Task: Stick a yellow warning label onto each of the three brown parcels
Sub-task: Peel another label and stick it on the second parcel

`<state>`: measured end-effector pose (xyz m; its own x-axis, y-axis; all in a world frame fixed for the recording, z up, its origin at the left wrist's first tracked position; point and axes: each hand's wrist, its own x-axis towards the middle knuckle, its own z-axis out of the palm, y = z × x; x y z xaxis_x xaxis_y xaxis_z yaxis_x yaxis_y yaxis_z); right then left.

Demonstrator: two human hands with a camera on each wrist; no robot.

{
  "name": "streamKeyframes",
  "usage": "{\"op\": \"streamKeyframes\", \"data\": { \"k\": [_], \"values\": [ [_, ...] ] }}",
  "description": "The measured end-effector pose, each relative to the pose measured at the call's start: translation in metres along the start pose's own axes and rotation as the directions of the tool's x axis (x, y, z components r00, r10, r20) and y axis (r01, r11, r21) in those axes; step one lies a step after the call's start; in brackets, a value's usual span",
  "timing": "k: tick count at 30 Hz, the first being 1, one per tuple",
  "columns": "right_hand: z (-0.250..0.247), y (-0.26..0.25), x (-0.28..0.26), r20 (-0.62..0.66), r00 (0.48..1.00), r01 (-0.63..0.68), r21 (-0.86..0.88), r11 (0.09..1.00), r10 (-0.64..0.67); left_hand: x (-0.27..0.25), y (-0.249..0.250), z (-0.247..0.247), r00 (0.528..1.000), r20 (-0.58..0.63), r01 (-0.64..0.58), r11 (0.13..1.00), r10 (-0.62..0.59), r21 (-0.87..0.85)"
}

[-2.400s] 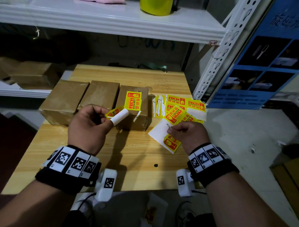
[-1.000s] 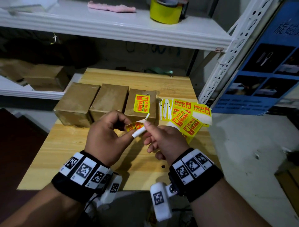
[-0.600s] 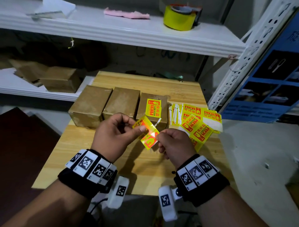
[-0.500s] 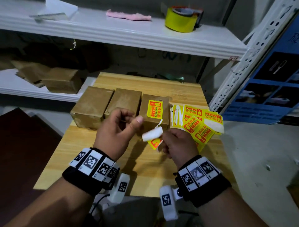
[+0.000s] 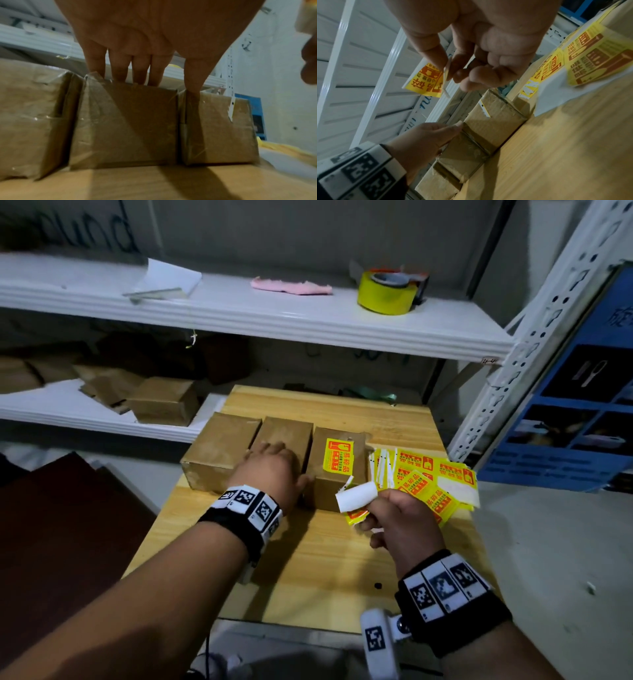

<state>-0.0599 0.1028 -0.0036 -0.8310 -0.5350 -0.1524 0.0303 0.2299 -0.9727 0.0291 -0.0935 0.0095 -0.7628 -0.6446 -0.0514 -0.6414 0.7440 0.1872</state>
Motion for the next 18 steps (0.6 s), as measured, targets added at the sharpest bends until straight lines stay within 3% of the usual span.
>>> {"op": "streamKeyframes", "data": {
  "k": [9,18],
  "values": [
    [-0.009,-0.005,-0.014,0.044,0.998,-0.045,0.206,0.978,0.036,-0.068,0.013,-0.013,1.000,-0.008,0.003,0.998,-0.003,0.070],
    [-0.012,-0.003,-0.028,0.106,0.986,0.129,-0.006,0.992,-0.127,-0.141,0.007,-0.014,0.998,0.044,-0.050,0.997,0.048,0.060]
  ]
}}
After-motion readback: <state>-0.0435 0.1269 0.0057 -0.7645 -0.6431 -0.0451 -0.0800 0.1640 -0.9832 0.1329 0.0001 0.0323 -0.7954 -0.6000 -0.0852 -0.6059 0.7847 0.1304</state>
